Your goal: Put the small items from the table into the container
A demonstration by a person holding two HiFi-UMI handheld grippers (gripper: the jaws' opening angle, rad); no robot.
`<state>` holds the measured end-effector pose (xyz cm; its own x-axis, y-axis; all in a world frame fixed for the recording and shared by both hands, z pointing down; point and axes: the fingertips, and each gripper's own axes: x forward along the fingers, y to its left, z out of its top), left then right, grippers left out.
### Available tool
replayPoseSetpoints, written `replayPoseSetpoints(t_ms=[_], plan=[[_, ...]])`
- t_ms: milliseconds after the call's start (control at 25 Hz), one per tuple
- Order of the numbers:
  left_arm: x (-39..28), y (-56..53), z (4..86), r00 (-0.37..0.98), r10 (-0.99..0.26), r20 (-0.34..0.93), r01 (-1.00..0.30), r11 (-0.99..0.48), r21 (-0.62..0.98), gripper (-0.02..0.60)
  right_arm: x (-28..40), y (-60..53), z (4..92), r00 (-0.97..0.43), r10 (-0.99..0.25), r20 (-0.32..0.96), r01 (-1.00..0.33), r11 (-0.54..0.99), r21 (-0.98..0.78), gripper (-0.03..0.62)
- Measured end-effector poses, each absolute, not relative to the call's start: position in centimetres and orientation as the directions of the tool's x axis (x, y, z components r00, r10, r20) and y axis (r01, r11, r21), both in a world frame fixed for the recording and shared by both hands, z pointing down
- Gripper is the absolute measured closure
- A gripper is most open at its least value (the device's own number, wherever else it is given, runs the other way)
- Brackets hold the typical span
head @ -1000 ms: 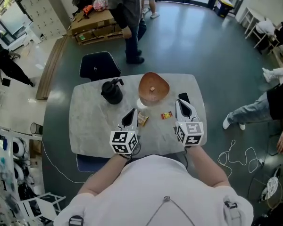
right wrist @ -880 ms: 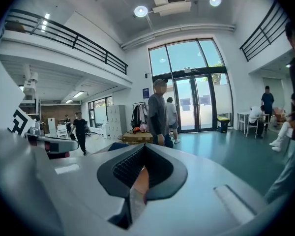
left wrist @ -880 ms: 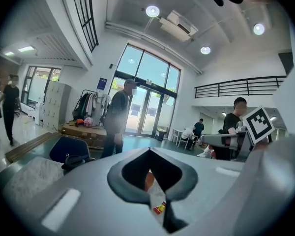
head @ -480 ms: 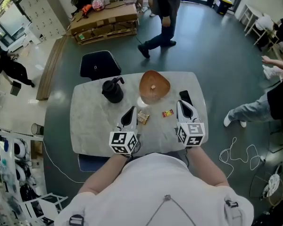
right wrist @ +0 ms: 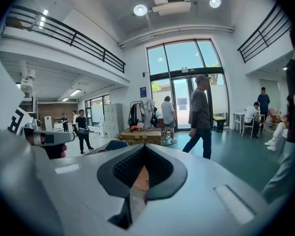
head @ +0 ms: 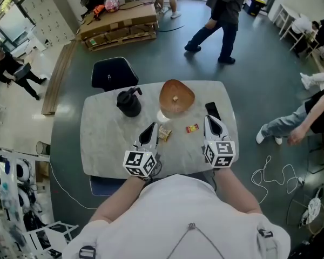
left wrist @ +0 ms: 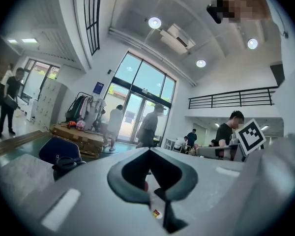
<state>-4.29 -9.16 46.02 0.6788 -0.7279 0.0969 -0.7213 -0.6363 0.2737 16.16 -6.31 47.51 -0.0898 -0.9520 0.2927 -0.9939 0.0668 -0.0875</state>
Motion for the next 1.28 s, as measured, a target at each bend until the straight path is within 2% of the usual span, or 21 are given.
replayPoseSetpoints(t_ms=[400,720,1000,1280], plan=[[-5.5,-9.2,47.5,0.645,-0.753,0.128,-0.751,-0.595,0.285,0.577,15.6,-6.4,48.8,-0.155,-0.945,0.287,-0.985,0.127,-0.115,0.566],[-6.9,-9.3,48.9,0.614,-0.774,0.156,-0.777,-0.558,0.291,0.577,13.3,-7.7,53.5,-0.247,-0.881,0.403,-0.969,0.218,-0.117,0.563],[-9.2,-9.1,51.3,0.554,-0.804,0.215,-0.820,-0.482,0.309,0.577,9.4,-9.4,60.3,-0.397,-0.741,0.542,-0.916,0.359,-0.181,0.440],[-14.8,-9.2,53.6,0.456,-0.837,0.304,-0.877,-0.364,0.313,0.577,3.3,-12.5,69.6,-0.502,-0.521,0.691,-0.837,0.493,-0.236,0.355]])
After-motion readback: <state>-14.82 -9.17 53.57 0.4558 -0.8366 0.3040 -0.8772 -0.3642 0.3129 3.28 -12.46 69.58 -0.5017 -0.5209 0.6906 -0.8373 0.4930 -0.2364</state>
